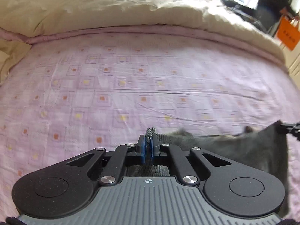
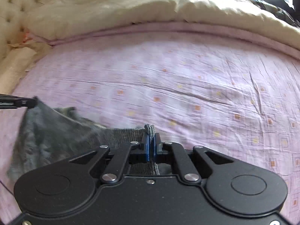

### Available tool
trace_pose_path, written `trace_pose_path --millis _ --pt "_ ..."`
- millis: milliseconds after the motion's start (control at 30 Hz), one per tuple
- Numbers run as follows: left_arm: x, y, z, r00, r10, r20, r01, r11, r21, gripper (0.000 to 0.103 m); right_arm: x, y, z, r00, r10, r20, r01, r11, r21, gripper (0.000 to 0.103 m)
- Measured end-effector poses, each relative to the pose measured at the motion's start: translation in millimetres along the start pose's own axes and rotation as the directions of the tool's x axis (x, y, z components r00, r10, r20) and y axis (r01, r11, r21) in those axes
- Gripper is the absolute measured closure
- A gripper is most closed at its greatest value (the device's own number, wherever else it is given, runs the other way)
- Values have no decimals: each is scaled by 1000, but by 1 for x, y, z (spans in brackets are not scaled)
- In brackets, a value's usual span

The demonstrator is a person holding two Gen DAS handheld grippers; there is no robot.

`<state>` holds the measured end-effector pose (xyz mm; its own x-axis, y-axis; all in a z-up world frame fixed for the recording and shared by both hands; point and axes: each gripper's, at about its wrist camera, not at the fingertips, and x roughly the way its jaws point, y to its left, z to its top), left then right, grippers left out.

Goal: Fold small clothes

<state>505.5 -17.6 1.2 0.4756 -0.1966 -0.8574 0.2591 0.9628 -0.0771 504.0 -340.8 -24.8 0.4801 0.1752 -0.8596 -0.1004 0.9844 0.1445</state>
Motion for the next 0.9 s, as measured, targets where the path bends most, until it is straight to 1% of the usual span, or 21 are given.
trace_pose_path --millis 33,67,100,133,167,200,267,333,400,433,467,500,533,600,667,767,800,867,900 --pt "13 1 3 1000 7 -27 -6 1000 4 94 13 -4 1 1000 -3 -28 4 1000 19 92" --pt "24 2 4 998 7 -65 -7 1000 5 94 28 -8 -1 997 -9 -77 12 999 35 90" --pt "37 4 4 993 24 -115 -23 1000 9 90 37 -11 -3 994 -21 -105 26 999 44 83" --pt "44 5 3 989 44 -139 -42 999 15 86 39 -12 -7 995 -30 -98 35 998 52 80" --pt "46 7 2 988 57 -145 -56 998 16 83 34 -12 -10 996 -37 -79 42 997 60 76" --pt "44 9 0 987 70 -145 -70 998 7 81 28 -12 -11 997 -48 -65 53 996 70 63" --pt "29 12 -3 990 74 -124 -79 996 -34 76 10 -11 -17 998 -52 -21 54 995 81 52" --pt "9 9 -10 993 65 -94 -69 997 -34 68 -7 -5 -24 998 -57 12 56 996 73 52" --pt "-11 -2 -19 993 92 -78 -93 996 -13 62 -23 7 -31 998 -46 39 43 997 57 46" --pt "-17 -6 -25 994 83 -75 -84 996 -10 58 -30 15 -36 998 -38 54 36 998 45 44" --pt "-23 -12 -31 995 70 -74 -71 997 -9 56 -35 25 -41 998 -28 64 27 999 23 40" --pt "-27 -19 -38 995 60 -77 -60 998 -8 53 -38 36 -46 998 -18 65 18 1000 3 37" --pt "-32 -24 -46 995 54 -81 -55 998 -4 49 -41 44 -52 998 -2 61 2 1000 -8 36" --pt "-37 -38 -63 995 39 -96 -37 999 23 47 -42 60 -65 998 48 36 -47 999 -20 33" --pt "-34 -50 -80 991 41 -124 -34 998 56 46 -38 75 -79 998 64 1 -64 997 -52 32" --pt "-28 -58 -105 985 54 -165 -42 996 77 46 -32 87 -103 998 41 -57 -46 994 -95 32" --pt "-26 -59 -111 982 67 -175 -52 995 84 46 -29 85 -110 997 23 -78 -30 995 -99 32" --pt "-23 -56 -122 978 88 -189 -72 993 91 45 -27 78 -124 994 -37 -104 27 995 -98 32" --pt "-21 -53 -126 976 97 -193 -81 993 90 42 -28 71 -129 994 -52 -97 44 995 -90 31"
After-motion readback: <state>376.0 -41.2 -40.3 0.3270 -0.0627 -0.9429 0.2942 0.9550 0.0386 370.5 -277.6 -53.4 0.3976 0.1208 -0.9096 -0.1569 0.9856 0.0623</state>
